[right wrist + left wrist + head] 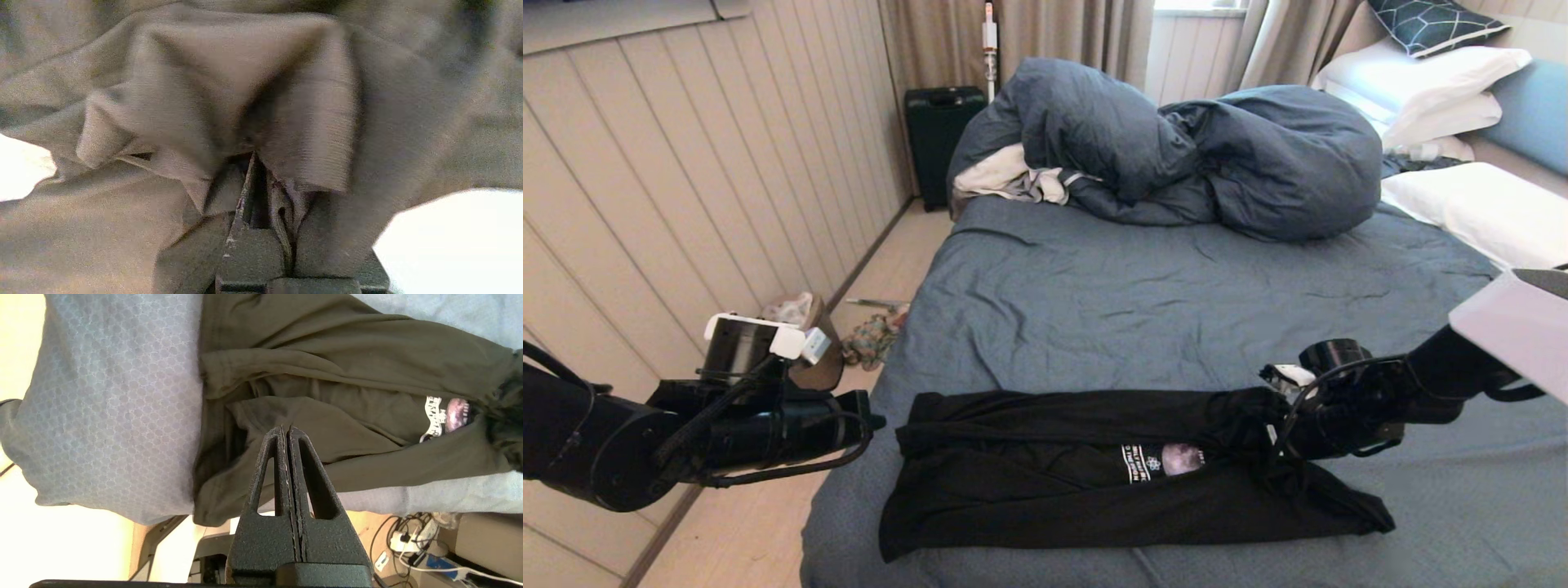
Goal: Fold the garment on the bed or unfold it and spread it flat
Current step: Fold the black T-shirt
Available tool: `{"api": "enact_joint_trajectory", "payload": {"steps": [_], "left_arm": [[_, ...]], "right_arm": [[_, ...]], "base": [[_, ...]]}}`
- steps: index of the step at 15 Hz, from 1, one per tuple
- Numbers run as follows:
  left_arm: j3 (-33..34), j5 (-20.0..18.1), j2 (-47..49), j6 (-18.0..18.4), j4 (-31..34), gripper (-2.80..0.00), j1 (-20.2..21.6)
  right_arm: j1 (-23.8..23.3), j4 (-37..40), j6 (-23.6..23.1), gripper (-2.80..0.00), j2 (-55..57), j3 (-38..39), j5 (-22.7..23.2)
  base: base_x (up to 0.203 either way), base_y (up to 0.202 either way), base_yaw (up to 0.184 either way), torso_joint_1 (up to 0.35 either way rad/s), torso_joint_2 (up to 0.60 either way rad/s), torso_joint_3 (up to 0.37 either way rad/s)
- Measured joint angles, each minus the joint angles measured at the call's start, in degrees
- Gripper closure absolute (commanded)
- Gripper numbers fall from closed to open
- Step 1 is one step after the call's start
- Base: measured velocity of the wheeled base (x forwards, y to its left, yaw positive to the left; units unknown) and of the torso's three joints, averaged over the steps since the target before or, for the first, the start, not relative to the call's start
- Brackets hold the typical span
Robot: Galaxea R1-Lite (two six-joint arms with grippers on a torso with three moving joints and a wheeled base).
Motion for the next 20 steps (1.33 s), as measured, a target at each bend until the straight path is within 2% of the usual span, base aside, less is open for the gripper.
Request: {"api": "enact_joint_trajectory", "payload": {"steps": [5, 8, 14, 17, 20], "left_arm": [[-0.1, 0.0, 0.5, 0.1, 0.0, 0.0, 0.0], [0.0, 0.0, 0.6, 0.1, 0.0, 0.0, -0.1], [0.0, 0.0, 0.7, 0.1, 0.0, 0.0, 0.0], [0.1, 0.1, 0.5, 0.0, 0.0, 0.0, 0.0], [0.2, 0.0, 0.0, 0.0, 0.0, 0.0, 0.0]], "right_arm": [[-5.8, 0.3, -1.4, 0.0, -3.9, 1.3, -0.1], [-11.6, 1.2, -4.8, 0.0, -5.9, 1.4, 0.0], [-27.9, 5.8, -13.1, 0.0, -8.1, -1.3, 1.7], [-35.1, 13.2, -14.5, 0.0, -8.6, -7.7, 3.2], [-36.9, 25.7, -14.4, 0.0, -12.7, -12.8, 6.8]], "base": [[0.0, 0.0, 0.0, 0.0, 0.0, 0.0], [0.0, 0.0, 0.0, 0.0, 0.0, 0.0], [0.0, 0.0, 0.0, 0.0, 0.0, 0.0], [0.0, 0.0, 0.0, 0.0, 0.0, 0.0], [0.0, 0.0, 0.0, 0.0, 0.0, 0.0]]}}
